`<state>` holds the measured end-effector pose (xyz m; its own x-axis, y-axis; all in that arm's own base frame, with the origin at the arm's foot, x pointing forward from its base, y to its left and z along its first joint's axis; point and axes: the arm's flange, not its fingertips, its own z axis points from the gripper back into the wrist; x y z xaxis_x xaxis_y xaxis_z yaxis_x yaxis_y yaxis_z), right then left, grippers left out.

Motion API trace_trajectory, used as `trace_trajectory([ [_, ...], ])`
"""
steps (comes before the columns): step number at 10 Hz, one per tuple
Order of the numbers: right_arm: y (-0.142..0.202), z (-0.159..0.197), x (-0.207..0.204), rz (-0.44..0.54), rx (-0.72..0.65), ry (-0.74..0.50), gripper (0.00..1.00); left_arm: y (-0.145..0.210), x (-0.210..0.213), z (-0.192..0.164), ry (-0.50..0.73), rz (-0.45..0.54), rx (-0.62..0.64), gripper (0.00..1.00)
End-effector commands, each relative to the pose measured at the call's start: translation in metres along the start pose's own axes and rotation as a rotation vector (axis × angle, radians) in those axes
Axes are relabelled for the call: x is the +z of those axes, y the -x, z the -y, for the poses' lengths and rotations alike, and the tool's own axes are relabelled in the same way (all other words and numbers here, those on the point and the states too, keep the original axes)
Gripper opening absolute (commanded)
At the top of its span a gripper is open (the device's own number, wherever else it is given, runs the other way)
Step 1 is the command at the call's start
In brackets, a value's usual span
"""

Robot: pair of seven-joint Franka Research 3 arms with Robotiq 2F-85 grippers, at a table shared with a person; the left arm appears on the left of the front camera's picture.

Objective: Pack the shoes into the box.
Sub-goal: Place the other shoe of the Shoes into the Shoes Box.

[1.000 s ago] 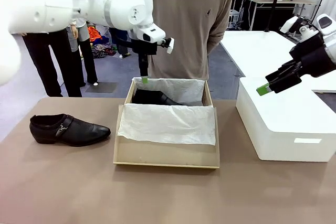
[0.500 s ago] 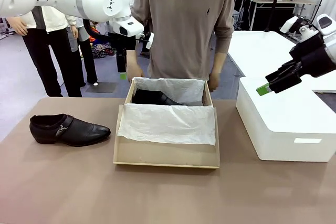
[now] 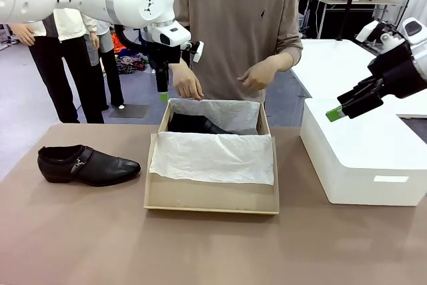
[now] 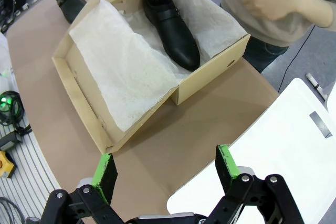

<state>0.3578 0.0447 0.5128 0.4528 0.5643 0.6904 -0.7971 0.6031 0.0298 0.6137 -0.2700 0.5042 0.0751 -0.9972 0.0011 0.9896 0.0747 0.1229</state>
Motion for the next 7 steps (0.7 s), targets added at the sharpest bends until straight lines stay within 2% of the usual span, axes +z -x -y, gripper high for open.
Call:
trace_trajectory([
  [1, 0.000, 0.004, 0.000, 0.023, 0.021, -0.014, 1.00, 0.004, 0.002, -0.003, 0.000, -0.010, 0.005, 1.00],
  [4, 0.000, 0.004, 0.000, 0.023, 0.021, -0.014, 1.00, 0.000, 0.000, 0.000, 0.000, 0.000, 0.001, 1.00],
  [6, 0.000, 0.004, 0.000, 0.023, 0.021, -0.014, 1.00, 0.036, 0.023, 0.019, -0.064, -0.023, 0.016, 1.00],
  [7, 0.000, 0.004, 0.000, 0.023, 0.021, -0.014, 1.00, 0.055, 0.030, 0.028, -0.062, -0.003, 0.021, 1.00],
])
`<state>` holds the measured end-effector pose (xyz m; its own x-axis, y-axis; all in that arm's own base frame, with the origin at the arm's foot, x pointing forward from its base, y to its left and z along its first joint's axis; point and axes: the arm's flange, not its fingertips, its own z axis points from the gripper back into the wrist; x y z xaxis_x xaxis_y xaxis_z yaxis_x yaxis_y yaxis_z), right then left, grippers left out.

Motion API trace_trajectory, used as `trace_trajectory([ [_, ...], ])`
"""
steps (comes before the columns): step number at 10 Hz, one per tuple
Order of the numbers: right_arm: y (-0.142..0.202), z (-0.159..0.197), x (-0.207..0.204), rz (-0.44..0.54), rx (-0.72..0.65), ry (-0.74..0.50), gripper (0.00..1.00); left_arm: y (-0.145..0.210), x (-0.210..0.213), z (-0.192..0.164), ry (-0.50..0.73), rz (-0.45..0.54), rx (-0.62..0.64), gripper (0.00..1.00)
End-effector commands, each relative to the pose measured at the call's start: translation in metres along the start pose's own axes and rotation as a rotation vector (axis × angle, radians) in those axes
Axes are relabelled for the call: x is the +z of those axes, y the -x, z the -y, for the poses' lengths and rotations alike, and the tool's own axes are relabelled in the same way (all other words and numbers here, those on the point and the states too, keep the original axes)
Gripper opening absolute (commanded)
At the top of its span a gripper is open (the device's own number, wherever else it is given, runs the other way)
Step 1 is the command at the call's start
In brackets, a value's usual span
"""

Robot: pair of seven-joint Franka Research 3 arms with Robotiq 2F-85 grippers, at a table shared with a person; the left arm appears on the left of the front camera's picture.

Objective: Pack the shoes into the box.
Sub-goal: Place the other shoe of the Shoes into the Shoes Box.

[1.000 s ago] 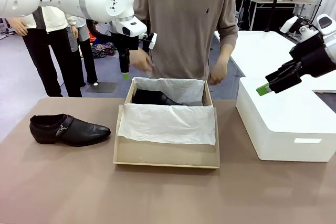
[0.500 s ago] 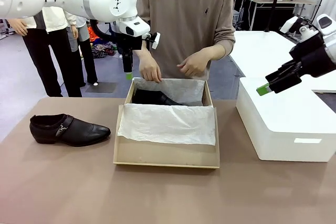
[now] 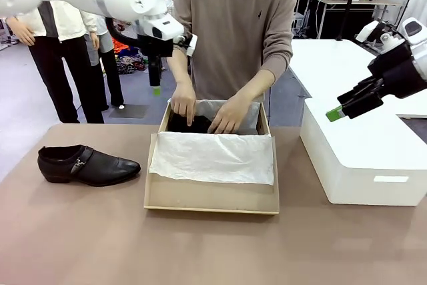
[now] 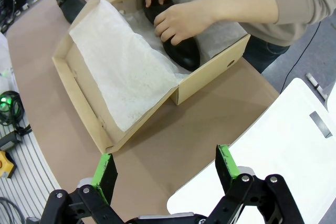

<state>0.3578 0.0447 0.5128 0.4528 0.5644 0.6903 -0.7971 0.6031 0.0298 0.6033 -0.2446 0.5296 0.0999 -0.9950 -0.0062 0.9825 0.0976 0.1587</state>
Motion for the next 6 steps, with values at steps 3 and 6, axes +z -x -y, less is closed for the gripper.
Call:
trace_trajectory([
  [3, 0.000, 0.004, 0.000, 0.024, 0.021, -0.014, 1.00, 0.104, 0.013, 0.048, -0.062, 0.042, 0.092, 1.00],
  [6, 0.000, 0.004, 0.000, 0.024, 0.021, -0.014, 1.00, 0.173, 0.005, 0.057, -0.102, 0.121, 0.043, 1.00],
])
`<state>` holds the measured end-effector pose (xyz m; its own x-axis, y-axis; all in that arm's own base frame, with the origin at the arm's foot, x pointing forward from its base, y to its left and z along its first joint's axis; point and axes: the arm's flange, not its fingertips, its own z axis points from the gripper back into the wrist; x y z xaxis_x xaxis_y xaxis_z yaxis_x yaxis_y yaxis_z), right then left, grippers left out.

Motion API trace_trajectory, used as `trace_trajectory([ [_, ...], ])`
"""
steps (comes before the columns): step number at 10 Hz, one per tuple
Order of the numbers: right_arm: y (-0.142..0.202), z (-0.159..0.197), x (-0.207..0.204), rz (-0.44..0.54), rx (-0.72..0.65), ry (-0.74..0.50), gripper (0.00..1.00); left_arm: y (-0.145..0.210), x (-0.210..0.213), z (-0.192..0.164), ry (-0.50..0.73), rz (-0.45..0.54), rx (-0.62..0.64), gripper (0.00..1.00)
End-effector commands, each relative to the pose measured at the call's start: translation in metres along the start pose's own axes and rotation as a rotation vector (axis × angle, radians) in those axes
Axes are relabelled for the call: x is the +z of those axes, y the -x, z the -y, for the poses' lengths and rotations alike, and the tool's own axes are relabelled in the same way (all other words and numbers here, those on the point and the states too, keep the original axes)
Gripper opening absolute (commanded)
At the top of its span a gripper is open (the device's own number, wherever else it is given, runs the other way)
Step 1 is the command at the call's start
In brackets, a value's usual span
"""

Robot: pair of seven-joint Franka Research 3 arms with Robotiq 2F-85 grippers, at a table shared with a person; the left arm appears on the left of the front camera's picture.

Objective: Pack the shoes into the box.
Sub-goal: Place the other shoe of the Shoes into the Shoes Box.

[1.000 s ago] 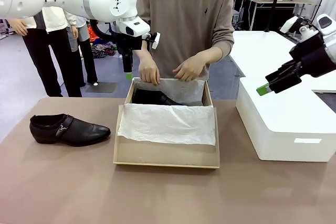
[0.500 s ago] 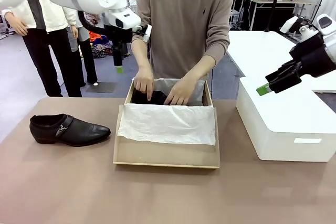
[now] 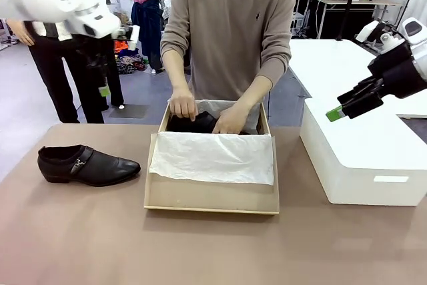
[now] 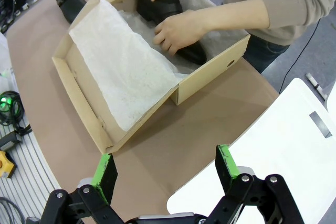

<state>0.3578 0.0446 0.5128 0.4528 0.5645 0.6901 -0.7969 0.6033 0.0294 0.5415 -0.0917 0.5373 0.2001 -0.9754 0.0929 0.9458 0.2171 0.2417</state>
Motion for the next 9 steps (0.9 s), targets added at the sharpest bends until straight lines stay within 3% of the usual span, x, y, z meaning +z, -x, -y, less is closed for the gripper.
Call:
trace_trajectory([
  [1, 0.000, 0.004, 0.000, 0.024, 0.021, -0.014, 1.00, 0.036, -0.010, 0.005, 0.012, 0.044, -0.119, 1.00],
  [3, 0.000, 0.004, 0.000, 0.024, 0.021, -0.014, 1.00, 0.054, -0.019, -0.002, 0.064, 0.040, -0.223, 1.00],
  [5, 0.000, 0.004, 0.000, 0.024, 0.021, -0.014, 1.00, 0.049, -0.025, -0.008, 0.081, 0.030, -0.287, 1.00],
  [6, 0.000, 0.004, 0.000, 0.024, 0.021, -0.014, 1.00, 0.036, -0.029, -0.014, 0.091, 0.045, -0.262, 1.00],
  [7, 0.000, 0.004, 0.000, 0.024, 0.021, -0.014, 1.00, 0.054, -0.028, -0.002, 0.069, 0.019, -0.250, 1.00],
  [9, 0.000, 0.004, 0.000, 0.024, 0.021, -0.014, 1.00, 0.054, -0.028, -0.002, 0.069, 0.019, -0.250, 1.00],
])
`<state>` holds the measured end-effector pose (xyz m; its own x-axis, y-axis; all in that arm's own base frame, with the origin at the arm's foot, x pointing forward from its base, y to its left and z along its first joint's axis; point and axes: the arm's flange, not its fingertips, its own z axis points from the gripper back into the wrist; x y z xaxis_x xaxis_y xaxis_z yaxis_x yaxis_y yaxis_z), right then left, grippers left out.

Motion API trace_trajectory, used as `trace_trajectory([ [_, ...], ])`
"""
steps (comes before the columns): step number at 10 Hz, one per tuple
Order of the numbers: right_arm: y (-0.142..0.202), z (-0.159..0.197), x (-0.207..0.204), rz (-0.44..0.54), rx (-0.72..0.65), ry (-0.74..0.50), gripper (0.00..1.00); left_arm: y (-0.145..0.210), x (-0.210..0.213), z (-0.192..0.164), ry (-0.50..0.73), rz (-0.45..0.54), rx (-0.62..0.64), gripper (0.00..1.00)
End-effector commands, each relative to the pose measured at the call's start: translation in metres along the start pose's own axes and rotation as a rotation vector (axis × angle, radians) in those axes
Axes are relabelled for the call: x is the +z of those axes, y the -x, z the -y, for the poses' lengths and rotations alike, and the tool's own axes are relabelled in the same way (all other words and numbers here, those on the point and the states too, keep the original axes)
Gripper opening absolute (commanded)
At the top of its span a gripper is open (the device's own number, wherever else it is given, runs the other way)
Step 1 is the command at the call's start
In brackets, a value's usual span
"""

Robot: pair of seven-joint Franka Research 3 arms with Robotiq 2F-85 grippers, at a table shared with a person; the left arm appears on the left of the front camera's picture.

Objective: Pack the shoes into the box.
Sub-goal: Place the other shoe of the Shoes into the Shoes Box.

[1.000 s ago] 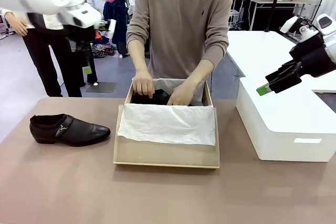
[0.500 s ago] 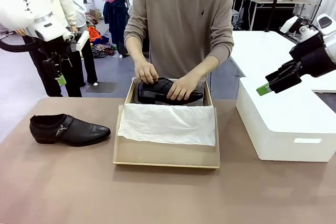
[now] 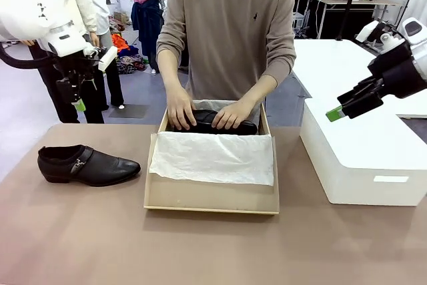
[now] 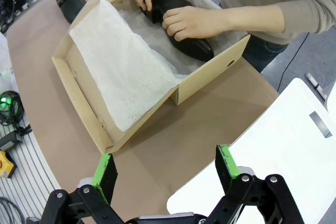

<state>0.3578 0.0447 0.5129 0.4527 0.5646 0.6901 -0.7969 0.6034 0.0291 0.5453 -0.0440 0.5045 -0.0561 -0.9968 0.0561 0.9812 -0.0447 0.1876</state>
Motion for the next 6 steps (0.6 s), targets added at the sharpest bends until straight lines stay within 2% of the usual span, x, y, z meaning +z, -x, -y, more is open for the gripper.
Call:
trace_trajectory([
  [1, 0.0004, 0.0038, -0.0003, 0.024, 0.020, -0.014, 1.00, 0.0044, 0.0026, 0.0052, -0.006, -0.001, 0.009, 1.00],
  [6, 0.0004, 0.0038, -0.0003, 0.024, 0.020, -0.014, 1.00, 0.0044, 0.0026, 0.0052, -0.006, -0.001, 0.009, 1.00],
])
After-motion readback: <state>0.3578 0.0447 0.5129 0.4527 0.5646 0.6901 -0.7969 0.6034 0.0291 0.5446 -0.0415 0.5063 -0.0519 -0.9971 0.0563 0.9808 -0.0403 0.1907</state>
